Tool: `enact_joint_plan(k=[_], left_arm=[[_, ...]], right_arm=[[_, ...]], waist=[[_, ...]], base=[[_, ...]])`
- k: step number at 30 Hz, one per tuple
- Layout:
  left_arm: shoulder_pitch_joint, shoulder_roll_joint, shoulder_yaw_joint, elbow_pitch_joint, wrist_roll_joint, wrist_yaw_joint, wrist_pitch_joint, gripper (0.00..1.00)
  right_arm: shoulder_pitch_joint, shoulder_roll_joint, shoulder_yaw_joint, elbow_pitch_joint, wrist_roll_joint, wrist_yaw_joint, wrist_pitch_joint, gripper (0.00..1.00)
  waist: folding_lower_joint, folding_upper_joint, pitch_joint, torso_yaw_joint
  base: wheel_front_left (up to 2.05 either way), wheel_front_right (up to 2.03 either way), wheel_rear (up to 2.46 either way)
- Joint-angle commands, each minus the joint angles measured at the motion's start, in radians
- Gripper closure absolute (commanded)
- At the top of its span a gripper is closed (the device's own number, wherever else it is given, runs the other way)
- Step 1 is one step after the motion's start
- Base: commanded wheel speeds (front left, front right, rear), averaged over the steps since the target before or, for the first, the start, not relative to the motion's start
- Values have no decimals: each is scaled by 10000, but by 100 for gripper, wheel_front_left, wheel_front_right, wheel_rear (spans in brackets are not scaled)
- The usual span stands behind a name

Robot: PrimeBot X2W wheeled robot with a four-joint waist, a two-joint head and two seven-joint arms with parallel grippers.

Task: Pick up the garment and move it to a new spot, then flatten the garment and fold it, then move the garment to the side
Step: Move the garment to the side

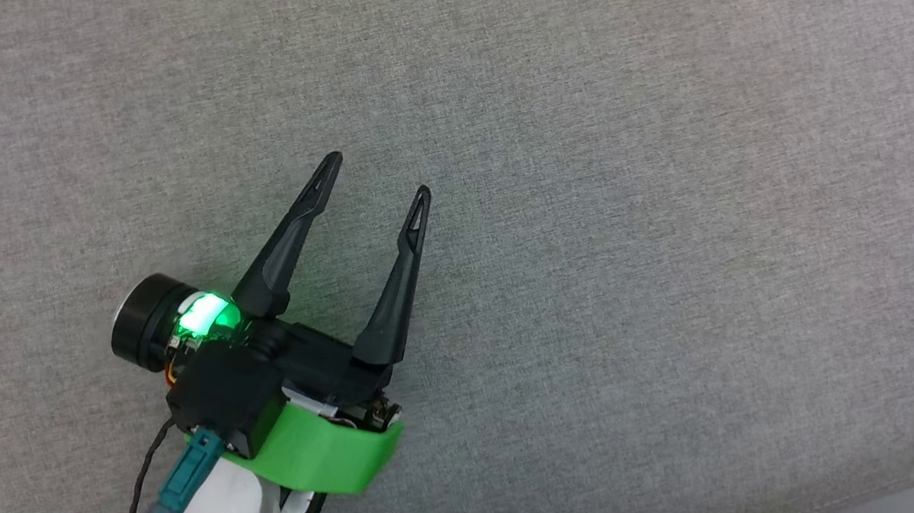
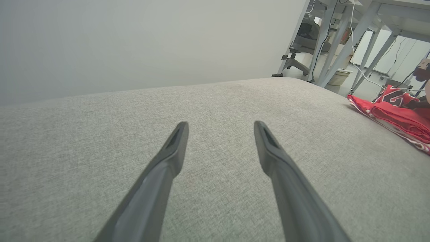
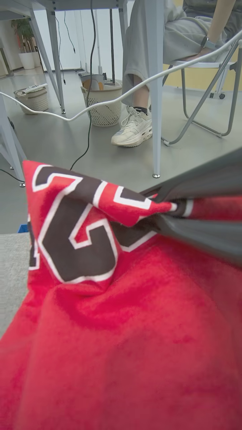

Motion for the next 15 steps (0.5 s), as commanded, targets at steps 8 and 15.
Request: enact_joint_plan(k=[8, 15], left_arm=[[-184, -125, -54, 437, -188, 60, -65, 0], [162, -698, 244, 1342, -600, 83, -157, 0]], right_arm=[[-503, 232, -401, 478, -561, -17, -680, 0], [-544, 460, 181, -162, 43, -17, -1579, 0]], waist=[[-1, 102, -566, 102], [-1, 102, -2207, 385]], base=[[0, 0, 0], [0, 0, 0]])
